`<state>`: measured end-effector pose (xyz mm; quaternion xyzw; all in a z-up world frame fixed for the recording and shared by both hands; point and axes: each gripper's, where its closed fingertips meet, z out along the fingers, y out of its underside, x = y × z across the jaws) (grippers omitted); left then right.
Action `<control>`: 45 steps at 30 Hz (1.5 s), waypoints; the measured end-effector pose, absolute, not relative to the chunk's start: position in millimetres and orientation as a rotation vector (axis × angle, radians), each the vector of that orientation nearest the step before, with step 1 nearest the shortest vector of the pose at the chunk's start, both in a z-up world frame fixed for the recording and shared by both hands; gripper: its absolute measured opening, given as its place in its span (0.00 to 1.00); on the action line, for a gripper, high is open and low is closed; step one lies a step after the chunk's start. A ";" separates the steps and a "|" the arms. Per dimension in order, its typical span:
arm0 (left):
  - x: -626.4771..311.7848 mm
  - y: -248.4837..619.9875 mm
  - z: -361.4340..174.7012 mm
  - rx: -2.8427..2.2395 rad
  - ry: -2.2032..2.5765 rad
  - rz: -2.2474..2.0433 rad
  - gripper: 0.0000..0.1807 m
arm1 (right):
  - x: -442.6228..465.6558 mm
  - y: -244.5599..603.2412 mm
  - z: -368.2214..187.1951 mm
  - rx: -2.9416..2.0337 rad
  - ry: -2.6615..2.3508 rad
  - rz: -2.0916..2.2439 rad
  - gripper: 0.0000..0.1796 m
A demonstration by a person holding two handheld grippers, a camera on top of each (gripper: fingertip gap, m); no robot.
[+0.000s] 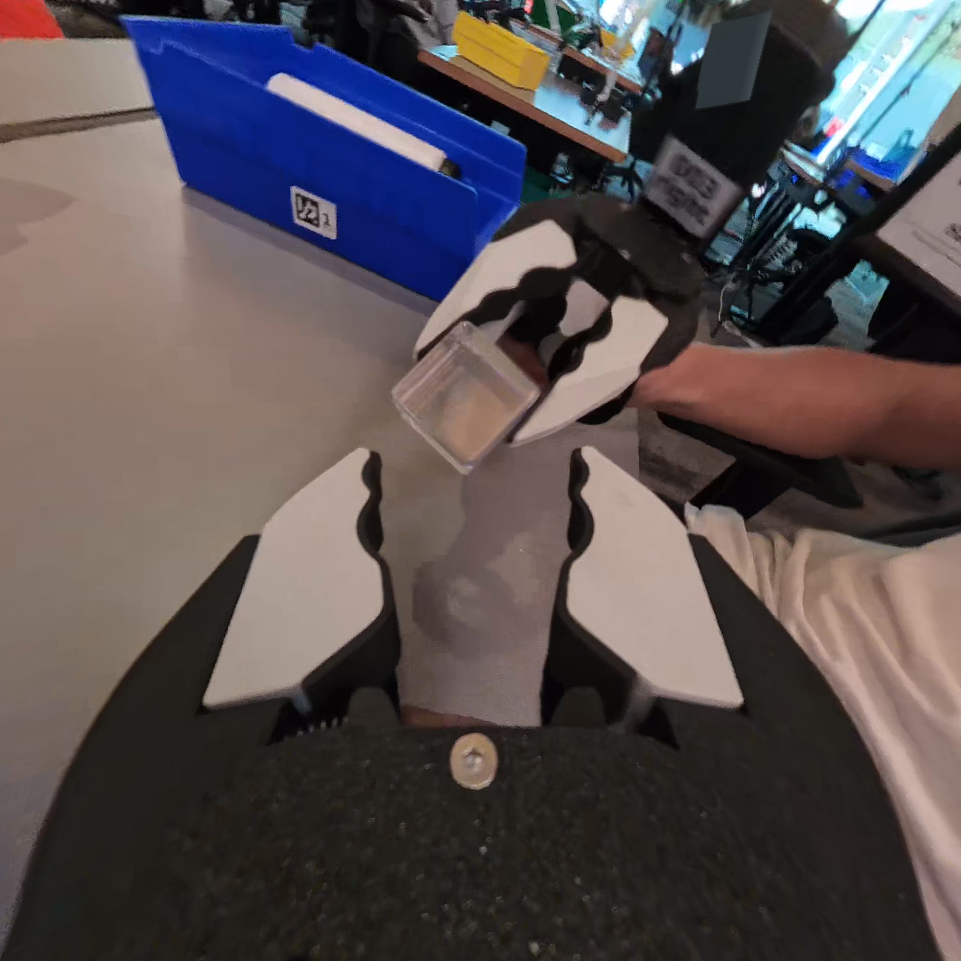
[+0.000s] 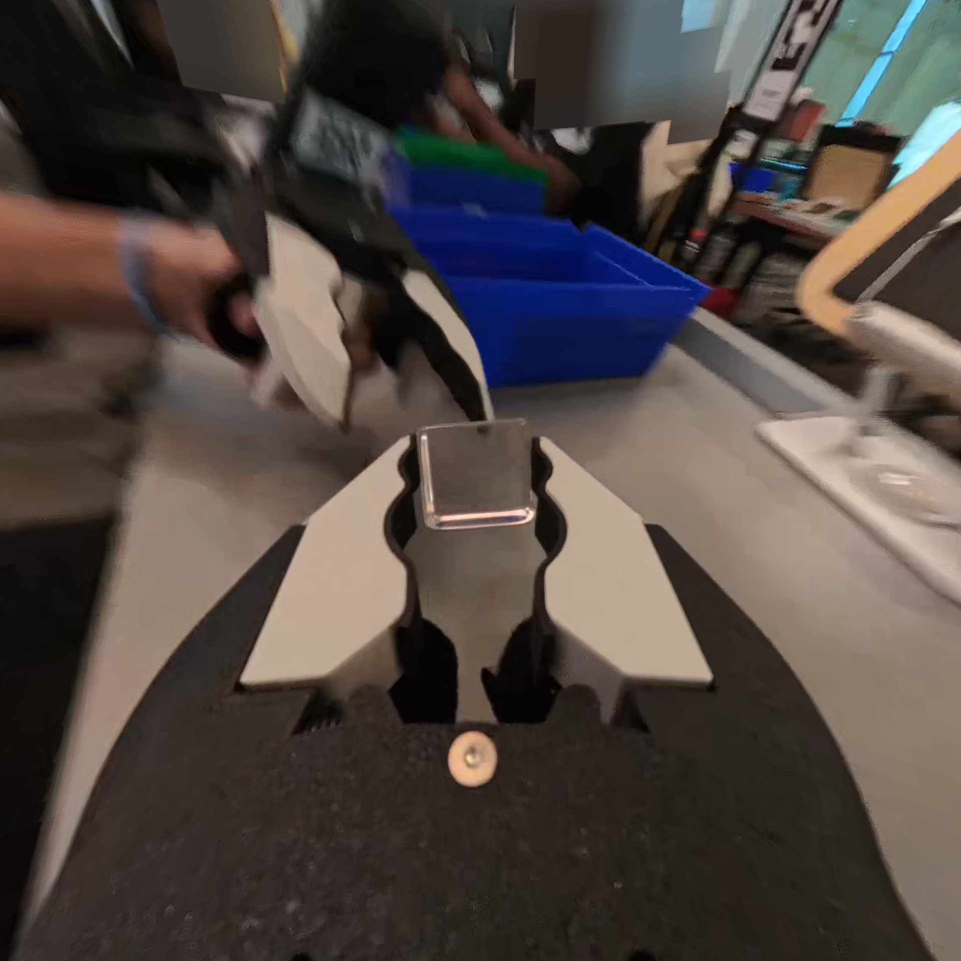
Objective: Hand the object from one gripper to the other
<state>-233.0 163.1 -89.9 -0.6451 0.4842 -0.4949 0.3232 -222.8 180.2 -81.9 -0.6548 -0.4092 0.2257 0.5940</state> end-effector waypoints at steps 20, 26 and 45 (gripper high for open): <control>-254.6 196.2 -92.6 -1.829 1.073 -1.238 0.24 | -248.3 185.3 -82.4 -1.313 -1.120 -0.422 0.38; -275.7 211.7 -66.0 -1.713 0.899 -1.477 0.24 | -215.1 179.9 -126.3 -1.749 -0.927 0.411 0.44; -230.3 161.6 -79.4 -1.689 1.092 -1.419 0.28 | -223.0 178.2 -65.8 -1.584 -0.578 0.989 0.24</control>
